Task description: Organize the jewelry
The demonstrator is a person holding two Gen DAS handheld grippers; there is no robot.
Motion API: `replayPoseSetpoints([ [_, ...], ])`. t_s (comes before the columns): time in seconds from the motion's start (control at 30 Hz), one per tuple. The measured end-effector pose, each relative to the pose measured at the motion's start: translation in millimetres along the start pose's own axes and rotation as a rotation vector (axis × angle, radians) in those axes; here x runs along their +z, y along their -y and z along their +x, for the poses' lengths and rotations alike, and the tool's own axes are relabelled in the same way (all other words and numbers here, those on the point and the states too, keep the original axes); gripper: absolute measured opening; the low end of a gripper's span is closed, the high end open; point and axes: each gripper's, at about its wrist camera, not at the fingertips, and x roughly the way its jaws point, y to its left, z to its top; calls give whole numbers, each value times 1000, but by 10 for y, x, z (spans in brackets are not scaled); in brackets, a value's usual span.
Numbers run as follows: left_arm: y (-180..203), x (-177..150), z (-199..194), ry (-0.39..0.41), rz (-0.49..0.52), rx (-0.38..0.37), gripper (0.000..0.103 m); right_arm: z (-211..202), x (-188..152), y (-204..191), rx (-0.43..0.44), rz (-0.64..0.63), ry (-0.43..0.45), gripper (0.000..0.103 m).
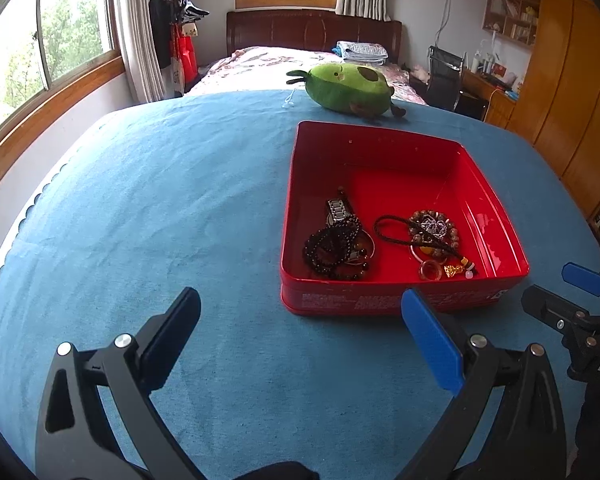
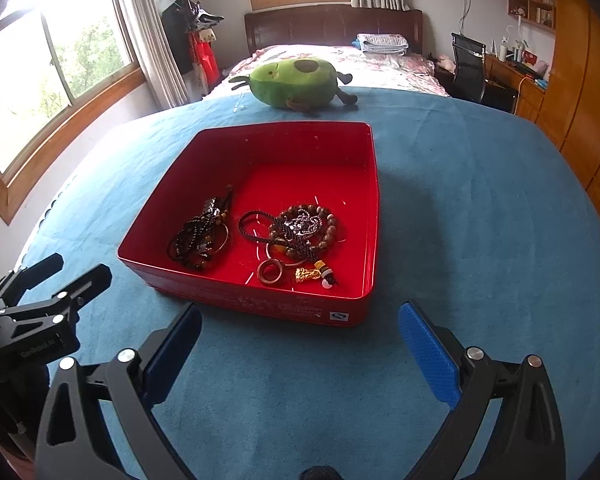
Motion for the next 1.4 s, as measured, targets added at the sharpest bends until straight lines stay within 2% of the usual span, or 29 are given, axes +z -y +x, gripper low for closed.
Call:
replayPoseSetpoints([
  [1.4, 11, 23, 78, -27, 12, -3, 100, 82, -10, -1, -4, -7, -16, 99],
])
